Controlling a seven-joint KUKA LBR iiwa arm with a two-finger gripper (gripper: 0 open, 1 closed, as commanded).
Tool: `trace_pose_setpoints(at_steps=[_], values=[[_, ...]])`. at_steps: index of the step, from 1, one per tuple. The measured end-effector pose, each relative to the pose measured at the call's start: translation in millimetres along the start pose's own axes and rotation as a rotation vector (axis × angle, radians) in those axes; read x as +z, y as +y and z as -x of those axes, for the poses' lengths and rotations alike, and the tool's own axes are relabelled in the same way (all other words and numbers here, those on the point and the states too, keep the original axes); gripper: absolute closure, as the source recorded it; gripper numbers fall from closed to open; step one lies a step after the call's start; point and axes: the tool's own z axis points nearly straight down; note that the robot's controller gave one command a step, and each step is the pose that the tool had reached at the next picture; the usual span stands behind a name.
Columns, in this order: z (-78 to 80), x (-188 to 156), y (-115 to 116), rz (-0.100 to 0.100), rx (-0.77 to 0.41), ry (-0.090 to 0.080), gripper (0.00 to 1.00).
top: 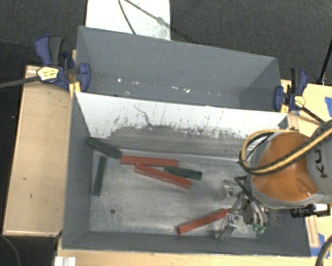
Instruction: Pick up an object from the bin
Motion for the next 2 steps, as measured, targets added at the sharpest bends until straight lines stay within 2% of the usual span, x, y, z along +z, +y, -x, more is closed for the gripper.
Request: trace_pose_setpoints(at_steps=[1, 2], values=[[0.4, -1, -1, -0.001, -0.002, -0.002, 1.0], [22.6, -166, -16, -0.001, -0.004, -0.014, 1.0]])
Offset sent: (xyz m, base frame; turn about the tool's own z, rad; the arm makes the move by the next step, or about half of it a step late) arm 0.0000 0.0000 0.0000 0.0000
